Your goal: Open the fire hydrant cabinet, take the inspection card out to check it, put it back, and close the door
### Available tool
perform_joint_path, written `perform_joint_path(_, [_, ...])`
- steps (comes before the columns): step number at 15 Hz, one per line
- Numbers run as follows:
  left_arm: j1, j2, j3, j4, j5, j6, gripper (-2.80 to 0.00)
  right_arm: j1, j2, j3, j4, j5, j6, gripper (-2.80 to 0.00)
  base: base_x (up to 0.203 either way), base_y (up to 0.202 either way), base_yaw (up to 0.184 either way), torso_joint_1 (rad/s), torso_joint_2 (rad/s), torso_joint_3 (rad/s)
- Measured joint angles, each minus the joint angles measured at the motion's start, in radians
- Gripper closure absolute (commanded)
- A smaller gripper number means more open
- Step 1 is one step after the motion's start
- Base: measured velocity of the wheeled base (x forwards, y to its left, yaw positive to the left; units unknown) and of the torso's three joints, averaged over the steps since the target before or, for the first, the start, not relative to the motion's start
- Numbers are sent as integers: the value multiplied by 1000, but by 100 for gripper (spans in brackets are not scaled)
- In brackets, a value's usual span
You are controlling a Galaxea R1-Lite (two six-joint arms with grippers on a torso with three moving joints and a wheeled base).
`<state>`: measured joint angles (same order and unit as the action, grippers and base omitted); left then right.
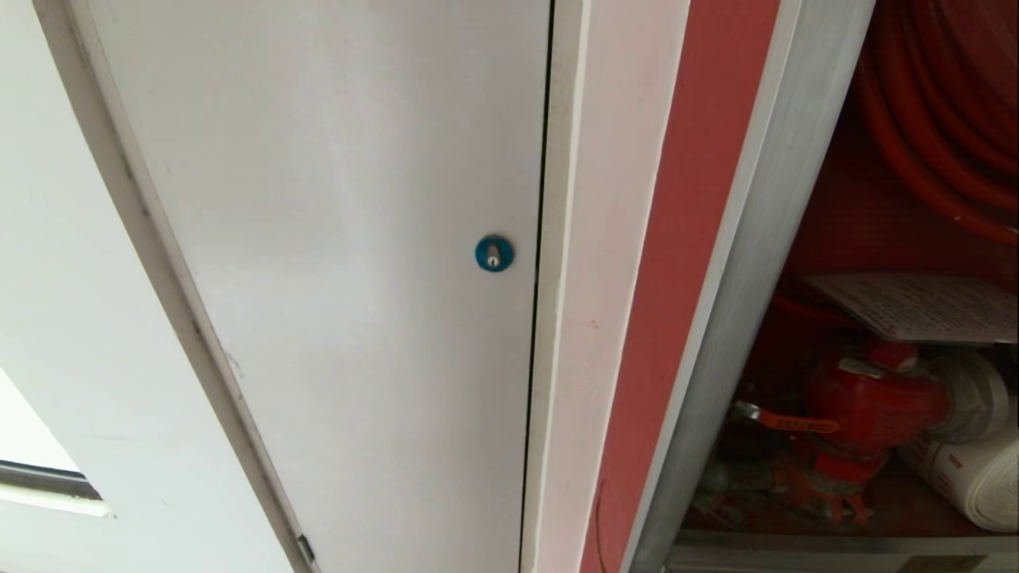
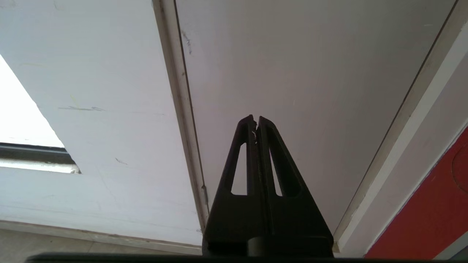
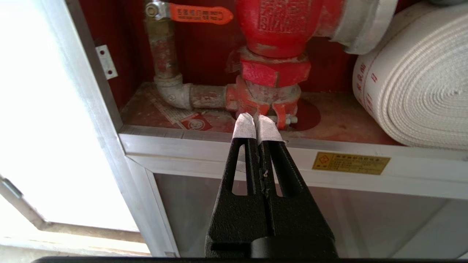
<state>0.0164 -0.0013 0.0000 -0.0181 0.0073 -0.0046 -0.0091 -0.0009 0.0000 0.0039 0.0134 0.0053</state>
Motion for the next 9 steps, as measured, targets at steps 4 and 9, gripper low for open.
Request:
perform_joint_path(4, [0, 0, 0, 0, 0, 1, 0, 0, 0, 0, 0, 0, -2, 0, 0, 0, 0, 0, 0, 0])
perform_joint_path(9, [0, 0, 0, 0, 0, 1, 0, 0, 0, 0, -1, 0, 2, 0, 0, 0, 0, 0, 0, 0])
